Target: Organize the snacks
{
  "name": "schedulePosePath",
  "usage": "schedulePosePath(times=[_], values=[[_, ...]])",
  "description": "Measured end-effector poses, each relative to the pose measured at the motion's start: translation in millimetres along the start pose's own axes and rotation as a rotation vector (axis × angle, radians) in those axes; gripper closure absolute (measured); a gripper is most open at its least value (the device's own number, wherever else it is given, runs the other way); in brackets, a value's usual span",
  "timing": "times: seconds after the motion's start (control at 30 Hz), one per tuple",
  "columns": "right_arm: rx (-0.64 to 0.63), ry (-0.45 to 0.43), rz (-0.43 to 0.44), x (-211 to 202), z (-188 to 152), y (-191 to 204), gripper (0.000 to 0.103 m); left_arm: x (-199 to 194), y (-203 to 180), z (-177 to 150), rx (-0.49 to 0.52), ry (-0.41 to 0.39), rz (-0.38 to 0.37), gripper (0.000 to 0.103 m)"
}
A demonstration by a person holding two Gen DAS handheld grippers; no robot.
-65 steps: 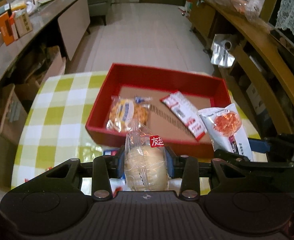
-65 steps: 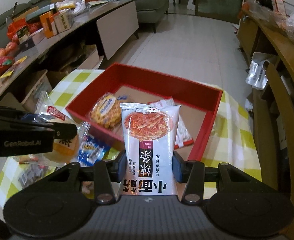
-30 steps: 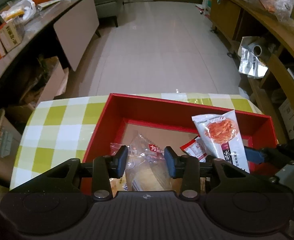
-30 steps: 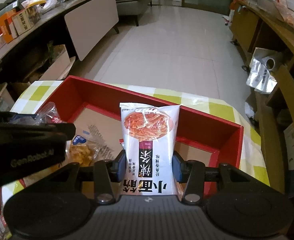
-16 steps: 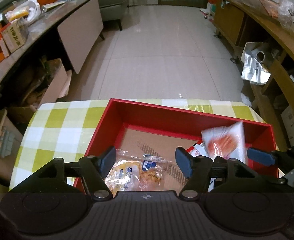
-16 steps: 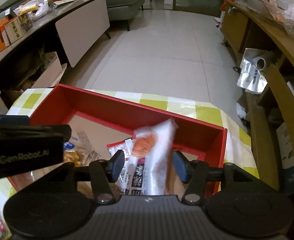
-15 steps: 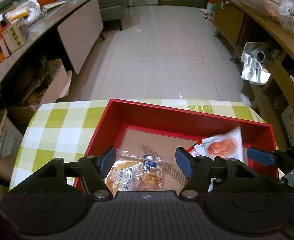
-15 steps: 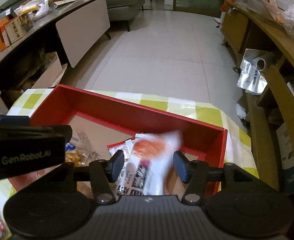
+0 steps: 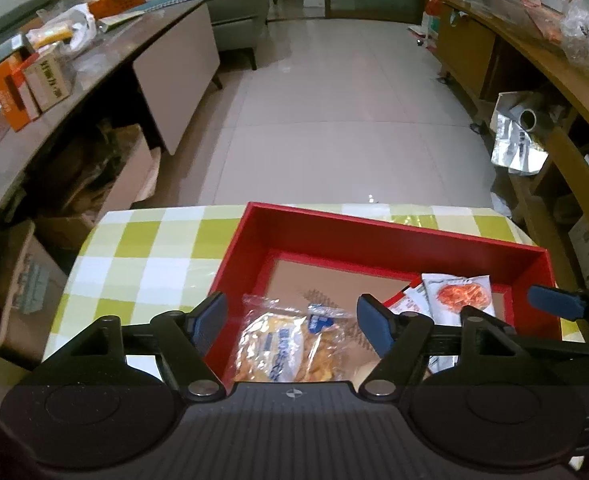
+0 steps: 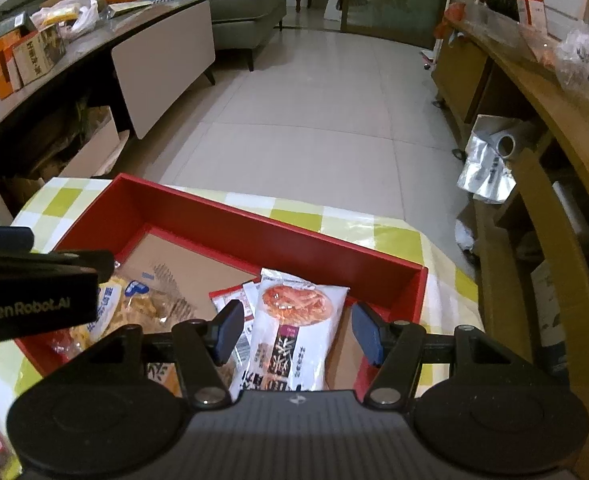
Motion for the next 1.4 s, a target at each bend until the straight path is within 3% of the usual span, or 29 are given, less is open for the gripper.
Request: schedulePosePath(times=[0.4, 0.87, 1.4], values=[[-0.050, 0.022, 0.030, -23.6, -23.2, 23.4, 0.034, -23.4, 24.3, -30.9, 0.020, 0.024, 0.041, 0.023], [-0.173, 0.041, 0.114, -52.6, -61.6, 81.8, 0.033, -55.9, 92.8, -89.0, -0.037, 0.093, 0.083, 0.023], [-0.278, 0.040, 0.213, -78.9, -83.3, 138.1, 0.032, -67.5, 151.6, -180.0, -0.092, 0.253, 0.125, 0.019]])
Point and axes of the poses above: each gripper's, at about its wrist camera, not at the fingertips, and x roughly the way its jaws point, y to its left, z to its top, the point moved 10 cm from there along x, roughly the way its jaws point, and after that the axes turned 7 degrees about -z, right-handed, at the moved point
